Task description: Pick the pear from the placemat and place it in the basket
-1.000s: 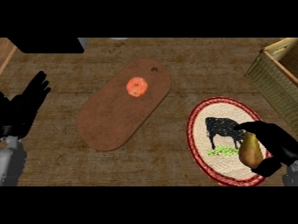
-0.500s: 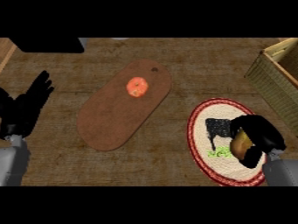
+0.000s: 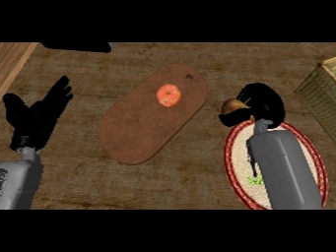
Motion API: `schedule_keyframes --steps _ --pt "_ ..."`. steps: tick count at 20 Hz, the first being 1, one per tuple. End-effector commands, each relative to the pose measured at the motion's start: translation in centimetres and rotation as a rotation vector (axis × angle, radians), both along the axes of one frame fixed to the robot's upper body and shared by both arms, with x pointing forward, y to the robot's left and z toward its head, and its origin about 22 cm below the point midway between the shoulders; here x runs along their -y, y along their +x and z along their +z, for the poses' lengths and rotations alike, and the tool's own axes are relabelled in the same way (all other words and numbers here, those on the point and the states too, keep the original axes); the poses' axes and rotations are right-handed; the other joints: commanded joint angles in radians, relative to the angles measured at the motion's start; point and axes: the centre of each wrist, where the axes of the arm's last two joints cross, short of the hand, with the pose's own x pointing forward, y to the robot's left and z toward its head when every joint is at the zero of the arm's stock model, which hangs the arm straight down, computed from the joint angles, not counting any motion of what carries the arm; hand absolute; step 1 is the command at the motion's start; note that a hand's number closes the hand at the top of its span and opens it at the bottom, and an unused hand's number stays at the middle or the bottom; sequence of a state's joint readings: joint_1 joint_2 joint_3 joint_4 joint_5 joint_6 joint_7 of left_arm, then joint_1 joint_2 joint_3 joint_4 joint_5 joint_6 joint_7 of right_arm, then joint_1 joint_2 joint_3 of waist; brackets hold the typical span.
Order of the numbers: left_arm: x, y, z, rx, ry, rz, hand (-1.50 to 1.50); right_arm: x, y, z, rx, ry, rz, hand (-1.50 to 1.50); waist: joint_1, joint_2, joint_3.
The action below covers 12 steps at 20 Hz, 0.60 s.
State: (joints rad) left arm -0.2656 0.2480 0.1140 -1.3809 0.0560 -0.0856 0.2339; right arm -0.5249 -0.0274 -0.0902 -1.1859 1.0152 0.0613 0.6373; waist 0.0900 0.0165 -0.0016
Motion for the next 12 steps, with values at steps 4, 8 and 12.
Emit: schedule_keyframes --steps 4,8,12 --pt "0.7 0.5 0.3 0.007 0.009 -0.030 0.00 -5.6 4.1 5.6 0.216 0.215 -0.255 1.50 0.034 0.007 0.004" --pt "1.5 0.5 -0.7 0.010 -0.016 -0.028 0.00 -9.1 4.8 10.5 0.521 0.268 -0.234 1.50 0.021 0.006 0.002" --pt "0.4 0.8 0.4 0.002 0.002 0.016 0.00 -13.3 5.2 12.7 0.652 0.159 -0.259 1.50 -0.007 -0.005 0.000"
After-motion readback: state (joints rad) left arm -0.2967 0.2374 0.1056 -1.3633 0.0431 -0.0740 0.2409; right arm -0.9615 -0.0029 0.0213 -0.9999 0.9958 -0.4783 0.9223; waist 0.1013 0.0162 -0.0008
